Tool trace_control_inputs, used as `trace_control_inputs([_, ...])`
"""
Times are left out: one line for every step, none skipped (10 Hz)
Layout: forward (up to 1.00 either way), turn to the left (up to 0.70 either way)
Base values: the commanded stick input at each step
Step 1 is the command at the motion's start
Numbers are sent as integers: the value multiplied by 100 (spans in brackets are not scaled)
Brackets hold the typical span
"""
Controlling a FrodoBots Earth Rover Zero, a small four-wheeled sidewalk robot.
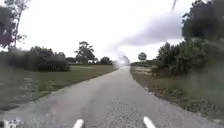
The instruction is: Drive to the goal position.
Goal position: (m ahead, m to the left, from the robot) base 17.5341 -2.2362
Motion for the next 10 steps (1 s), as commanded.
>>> trace_control_inputs([70,0])
trace_control_inputs([70,0])
trace_control_inputs([70,0])
trace_control_inputs([70,0])
trace_control_inputs([70,0])
trace_control_inputs([70,0])
trace_control_inputs([70,0])
trace_control_inputs([70,0])
trace_control_inputs([70,0])
trace_control_inputs([70,0])
